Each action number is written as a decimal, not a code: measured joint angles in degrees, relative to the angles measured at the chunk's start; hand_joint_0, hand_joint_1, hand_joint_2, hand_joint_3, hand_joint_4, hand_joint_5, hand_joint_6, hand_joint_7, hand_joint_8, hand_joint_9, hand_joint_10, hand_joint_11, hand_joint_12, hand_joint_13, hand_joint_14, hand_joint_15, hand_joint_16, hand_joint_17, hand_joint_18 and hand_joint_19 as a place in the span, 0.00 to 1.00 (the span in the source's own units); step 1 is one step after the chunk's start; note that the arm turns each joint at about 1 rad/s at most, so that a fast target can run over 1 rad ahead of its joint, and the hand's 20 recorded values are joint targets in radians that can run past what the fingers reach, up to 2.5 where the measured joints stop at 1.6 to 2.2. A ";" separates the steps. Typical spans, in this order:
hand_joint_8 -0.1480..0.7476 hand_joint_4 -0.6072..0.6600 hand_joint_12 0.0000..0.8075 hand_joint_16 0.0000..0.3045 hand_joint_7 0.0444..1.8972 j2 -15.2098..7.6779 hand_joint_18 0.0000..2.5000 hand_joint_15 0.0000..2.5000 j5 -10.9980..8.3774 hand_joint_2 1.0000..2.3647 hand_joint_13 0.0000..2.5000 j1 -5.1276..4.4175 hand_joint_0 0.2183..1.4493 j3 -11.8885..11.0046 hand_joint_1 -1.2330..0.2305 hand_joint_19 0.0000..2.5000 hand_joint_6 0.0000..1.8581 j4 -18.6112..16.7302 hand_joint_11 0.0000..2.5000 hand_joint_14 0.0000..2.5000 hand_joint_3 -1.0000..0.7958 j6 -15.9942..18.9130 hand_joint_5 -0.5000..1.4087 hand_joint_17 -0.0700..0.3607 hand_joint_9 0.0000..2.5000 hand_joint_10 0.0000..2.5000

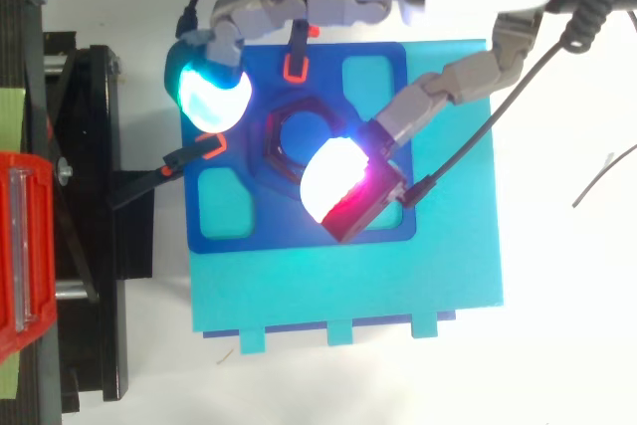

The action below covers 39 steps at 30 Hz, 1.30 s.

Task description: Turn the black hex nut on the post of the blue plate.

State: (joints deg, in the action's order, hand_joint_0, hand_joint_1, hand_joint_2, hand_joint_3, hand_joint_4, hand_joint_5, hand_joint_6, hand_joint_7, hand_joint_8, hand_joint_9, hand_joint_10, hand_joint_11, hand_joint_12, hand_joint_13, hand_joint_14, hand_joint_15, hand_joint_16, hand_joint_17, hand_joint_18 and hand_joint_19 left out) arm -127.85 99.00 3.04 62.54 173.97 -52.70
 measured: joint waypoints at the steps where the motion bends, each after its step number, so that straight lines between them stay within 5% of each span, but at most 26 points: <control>1: 0.42 0.61 0.43 0.15 0.46 0.00 0.00 0.00 -0.50 0.00 0.00 -0.32 0.17 -0.01 0.48 0.00 0.27 0.05 0.00 0.00 0.28 0.02 0.13 0.40 0.00 0.00; 19: 0.42 0.61 0.43 0.15 0.46 -0.03 0.00 0.00 -3.16 0.00 0.00 -2.92 0.17 0.10 0.48 0.00 0.27 1.84 0.00 0.00 0.28 0.18 0.13 0.40 0.00 0.00; 39: 0.42 0.61 0.43 0.15 0.46 0.01 0.00 0.00 -3.14 0.00 0.00 -2.80 0.17 1.17 0.48 0.00 0.27 4.89 0.00 0.00 0.28 0.29 0.13 0.40 0.00 0.00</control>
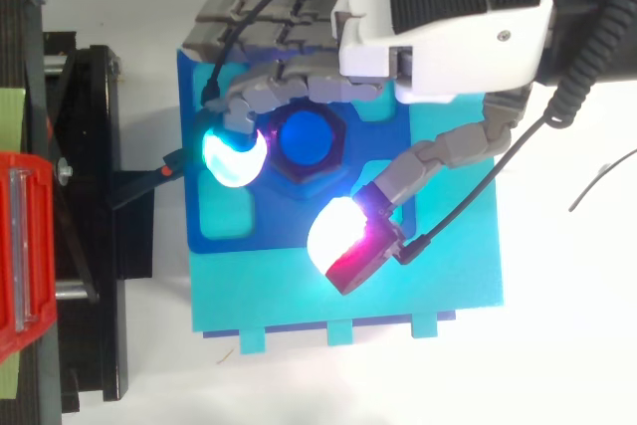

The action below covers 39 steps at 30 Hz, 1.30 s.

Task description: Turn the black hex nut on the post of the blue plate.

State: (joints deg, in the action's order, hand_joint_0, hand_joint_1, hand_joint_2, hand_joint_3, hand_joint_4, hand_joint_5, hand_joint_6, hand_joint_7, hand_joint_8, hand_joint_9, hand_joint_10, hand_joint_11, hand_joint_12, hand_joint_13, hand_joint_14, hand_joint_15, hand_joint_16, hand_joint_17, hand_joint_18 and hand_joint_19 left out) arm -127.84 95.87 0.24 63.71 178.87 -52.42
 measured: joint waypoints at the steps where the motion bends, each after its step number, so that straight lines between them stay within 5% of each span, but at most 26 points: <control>1: 0.42 0.61 0.43 0.15 0.46 0.00 0.00 0.00 0.01 0.00 0.00 0.00 0.17 0.33 0.48 0.00 0.27 -0.28 0.00 0.00 0.28 0.01 0.13 0.40 0.00 0.00; 24: 0.42 0.61 0.43 0.15 0.46 -0.04 0.00 0.00 0.30 0.00 0.00 0.37 0.17 1.31 0.49 0.00 0.27 -2.31 0.00 0.00 0.28 0.47 0.13 0.40 0.00 0.00; 39: 0.42 0.61 0.42 0.15 0.46 -0.01 0.00 0.00 2.34 0.00 0.00 1.82 0.17 1.33 0.49 0.00 0.27 -2.71 0.00 0.00 0.28 -0.21 0.13 0.40 0.00 0.00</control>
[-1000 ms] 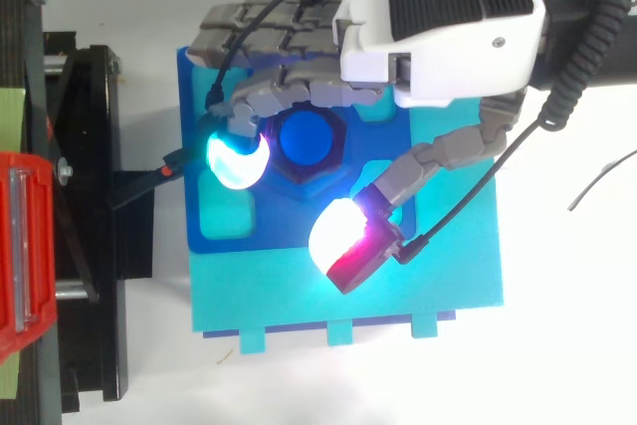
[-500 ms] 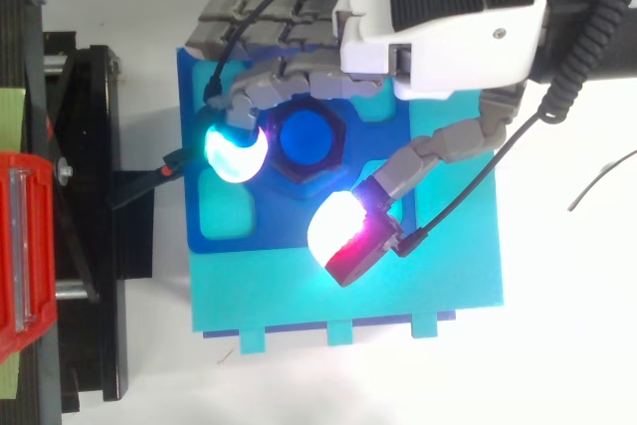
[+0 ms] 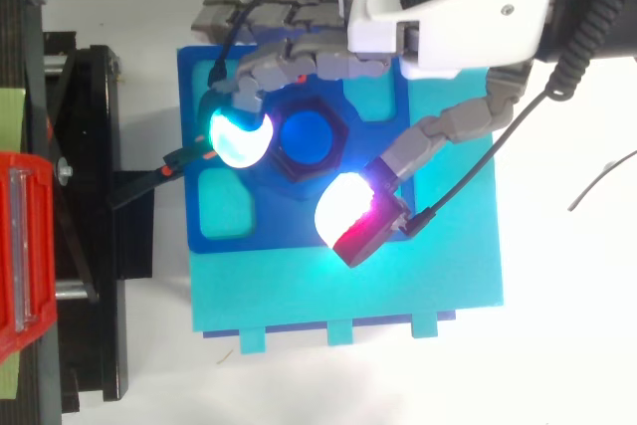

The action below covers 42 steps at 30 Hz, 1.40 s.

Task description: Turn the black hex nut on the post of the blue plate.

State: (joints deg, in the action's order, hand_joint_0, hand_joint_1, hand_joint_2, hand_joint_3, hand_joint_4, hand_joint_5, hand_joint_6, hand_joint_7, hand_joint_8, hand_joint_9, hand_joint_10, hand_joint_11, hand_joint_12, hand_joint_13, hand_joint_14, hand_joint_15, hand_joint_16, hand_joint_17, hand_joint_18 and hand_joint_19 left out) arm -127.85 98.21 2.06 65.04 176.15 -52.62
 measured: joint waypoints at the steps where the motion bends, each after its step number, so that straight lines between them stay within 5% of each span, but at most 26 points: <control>1: 0.42 0.61 0.43 0.15 0.46 -0.01 0.00 0.00 0.16 0.00 0.00 0.13 0.17 0.00 0.49 0.00 0.27 -0.14 0.00 0.00 0.28 -0.13 0.13 0.40 0.00 0.00; 27: 0.42 0.61 0.43 0.15 0.46 0.05 0.00 0.00 3.77 0.00 0.00 3.26 0.17 0.00 0.49 0.00 0.27 -1.12 0.00 0.00 0.28 -2.47 0.13 0.40 0.00 0.00; 35: 0.43 0.61 0.44 0.15 0.46 0.04 0.00 0.00 3.55 0.00 0.00 2.61 0.16 0.00 0.49 0.00 0.27 -1.35 0.00 0.00 0.28 -1.97 0.13 0.41 0.00 0.00; 42: 0.44 0.62 0.45 0.16 0.45 0.04 0.00 0.00 3.35 0.00 0.00 0.65 0.15 -1.14 0.50 0.00 0.27 -2.61 0.00 0.00 0.28 0.05 0.13 0.42 0.00 0.00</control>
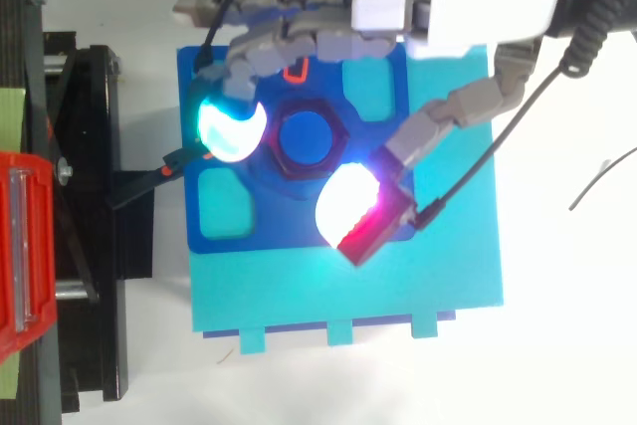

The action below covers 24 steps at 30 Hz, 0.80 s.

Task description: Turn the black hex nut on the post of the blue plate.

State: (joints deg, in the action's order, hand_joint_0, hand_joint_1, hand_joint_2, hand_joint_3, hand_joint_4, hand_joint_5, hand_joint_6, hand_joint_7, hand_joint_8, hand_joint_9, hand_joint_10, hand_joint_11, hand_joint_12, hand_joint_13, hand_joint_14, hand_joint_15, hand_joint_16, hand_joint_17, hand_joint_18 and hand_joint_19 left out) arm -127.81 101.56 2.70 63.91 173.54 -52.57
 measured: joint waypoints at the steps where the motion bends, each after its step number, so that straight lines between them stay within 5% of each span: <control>1: 0.44 0.61 0.45 0.16 0.45 0.00 0.00 0.00 -0.04 0.00 0.00 -0.25 0.15 -0.06 0.50 0.00 0.27 -0.06 0.00 0.00 0.28 0.21 0.13 0.42 0.00 0.00; 15: 0.44 0.61 0.44 0.16 0.45 -0.07 0.00 0.00 -0.93 0.00 0.00 -2.65 0.16 -0.07 0.53 0.00 0.27 0.58 0.00 0.00 0.28 1.46 0.13 0.41 0.00 0.00; 24: 0.44 0.62 0.44 0.16 0.44 -0.06 0.00 0.00 -2.18 0.00 0.00 -2.89 0.16 0.97 0.56 0.00 0.27 0.88 0.00 0.00 0.28 1.43 0.13 0.41 0.00 0.00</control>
State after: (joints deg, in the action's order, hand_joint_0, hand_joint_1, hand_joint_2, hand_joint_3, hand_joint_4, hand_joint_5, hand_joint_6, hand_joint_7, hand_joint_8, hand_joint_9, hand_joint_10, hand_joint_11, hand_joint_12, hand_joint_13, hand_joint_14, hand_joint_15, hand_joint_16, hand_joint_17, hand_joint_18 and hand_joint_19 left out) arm -127.87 99.37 -0.19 64.88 174.42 -51.14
